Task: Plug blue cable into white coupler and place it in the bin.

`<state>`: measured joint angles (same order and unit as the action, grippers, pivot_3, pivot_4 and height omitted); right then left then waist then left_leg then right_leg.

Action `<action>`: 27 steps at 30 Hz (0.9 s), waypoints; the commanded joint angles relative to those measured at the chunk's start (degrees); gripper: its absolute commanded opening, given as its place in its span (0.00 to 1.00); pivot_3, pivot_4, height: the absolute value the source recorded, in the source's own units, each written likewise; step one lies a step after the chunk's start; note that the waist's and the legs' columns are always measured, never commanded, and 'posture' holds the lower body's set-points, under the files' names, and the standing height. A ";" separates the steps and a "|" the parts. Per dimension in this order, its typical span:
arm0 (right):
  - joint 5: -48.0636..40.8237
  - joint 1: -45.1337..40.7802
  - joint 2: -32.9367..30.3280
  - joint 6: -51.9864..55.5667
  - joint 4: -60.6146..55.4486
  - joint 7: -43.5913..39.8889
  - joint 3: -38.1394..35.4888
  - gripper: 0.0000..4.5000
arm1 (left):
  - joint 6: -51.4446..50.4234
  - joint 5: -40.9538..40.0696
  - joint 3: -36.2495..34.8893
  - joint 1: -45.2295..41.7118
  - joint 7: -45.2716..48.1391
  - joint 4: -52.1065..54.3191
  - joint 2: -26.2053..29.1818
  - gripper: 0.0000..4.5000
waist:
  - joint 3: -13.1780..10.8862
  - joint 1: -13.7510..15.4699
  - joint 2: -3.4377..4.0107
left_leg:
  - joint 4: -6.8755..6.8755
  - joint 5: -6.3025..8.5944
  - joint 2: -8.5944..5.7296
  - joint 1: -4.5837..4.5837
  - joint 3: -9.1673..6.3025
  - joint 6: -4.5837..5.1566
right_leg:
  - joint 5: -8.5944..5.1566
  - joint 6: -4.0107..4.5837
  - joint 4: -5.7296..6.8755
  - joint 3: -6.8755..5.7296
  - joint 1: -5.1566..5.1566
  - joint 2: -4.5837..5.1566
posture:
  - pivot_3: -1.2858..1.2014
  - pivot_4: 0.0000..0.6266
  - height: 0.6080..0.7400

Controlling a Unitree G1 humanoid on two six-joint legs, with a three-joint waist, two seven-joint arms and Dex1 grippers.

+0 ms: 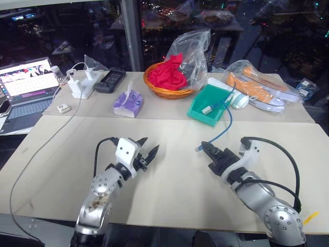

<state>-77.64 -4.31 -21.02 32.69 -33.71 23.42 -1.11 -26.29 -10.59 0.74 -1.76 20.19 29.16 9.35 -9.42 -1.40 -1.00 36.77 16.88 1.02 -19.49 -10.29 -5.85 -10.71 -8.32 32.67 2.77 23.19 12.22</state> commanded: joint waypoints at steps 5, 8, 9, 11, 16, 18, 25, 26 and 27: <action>1.54 -2.34 0.09 2.24 -0.29 -4.15 0.30 0.00 | -11.43 -0.87 -3.57 4.03 -7.22 6.55 0.28 0.61 | 0.00 0.22 0.01 | 0.00 0.01 0.01 0.07 0.00 0.02 | -0.04 0.07 0.11 0.00 0.02 -0.01 | 0.52 0.24 1.00; 1.68 -3.55 0.41 2.79 0.05 -4.96 0.14 0.00 | -12.49 0.26 -1.79 3.31 -9.33 2.34 -0.99 0.61 | 0.00 0.42 0.00 | 0.00 0.01 0.00 0.06 0.00 0.01 | -0.06 0.08 0.12 0.00 0.02 -0.01 | 0.52 0.24 1.00; 1.70 -3.74 0.54 2.94 0.15 -5.03 0.02 0.00 | -12.20 0.19 -1.34 2.87 -9.52 0.62 -1.50 0.61 | 0.00 0.45 0.00 | 0.00 0.01 0.00 0.06 0.00 0.01 | -0.05 0.08 0.10 0.00 0.02 -0.01 | 0.52 0.24 1.00; 1.95 -3.90 0.79 3.33 0.10 -5.09 0.10 0.00 | -11.79 -0.15 -1.69 2.28 -10.20 -1.55 -2.58 0.61 | 0.00 0.51 0.00 | 0.00 0.01 0.00 0.04 0.00 0.01 | -0.05 0.09 0.08 -0.02 0.01 -0.01 | 0.52 0.24 1.00; 1.75 -4.39 1.27 3.72 0.04 -5.00 -0.62 0.00 | -9.96 0.62 -1.76 0.19 -10.46 -6.05 -2.47 0.61 | 0.00 0.45 0.01 | 0.00 0.01 0.01 0.05 0.00 0.01 | -0.06 0.10 0.07 -0.04 0.02 -0.01 | 0.52 0.24 1.00; 1.72 -4.44 1.64 3.77 0.00 -4.93 -0.76 0.00 | -9.05 0.80 -1.41 -0.82 -10.31 -8.19 -2.43 0.61 | 0.00 0.45 0.01 | 0.00 0.01 0.01 0.05 0.00 0.01 | -0.06 0.10 0.09 -0.05 0.01 -0.01 | 0.52 0.24 1.00; 1.63 -4.67 2.36 3.92 0.00 -4.91 -1.37 0.00 | -6.69 2.05 -2.19 -4.62 -13.14 -16.16 -4.12 0.61 | 0.01 0.53 0.02 | 0.00 0.00 0.00 0.10 0.00 0.00 | -0.05 0.10 0.09 -0.04 -0.06 0.00 | 0.52 0.24 1.00; 1.51 -4.70 2.45 3.85 -0.01 -4.96 -1.49 0.00 | -6.40 2.02 -2.27 -5.16 -13.49 -16.91 -4.59 0.61 | 0.01 0.50 0.02 | 0.00 0.00 0.00 0.11 0.00 0.00 | -0.05 0.10 0.09 -0.05 -0.06 0.00 | 0.52 0.24 1.00; 1.39 -4.72 2.54 3.79 -0.02 -4.99 -1.58 0.00 | -6.16 2.07 -2.22 -5.59 -13.83 -17.51 -4.96 0.61 | 0.02 0.51 0.04 | 0.00 0.00 0.00 0.13 0.00 0.00 | -0.05 0.10 0.11 -0.04 -0.07 0.00 | 0.52 0.24 1.00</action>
<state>-75.54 -8.22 -18.89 36.69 -32.07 19.08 -1.34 -32.20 -9.06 -1.21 -7.49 7.44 14.59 4.83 -9.40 -0.89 -0.96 36.77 16.88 1.03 -19.36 -10.29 -5.85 -10.76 -8.23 32.77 2.73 23.12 12.21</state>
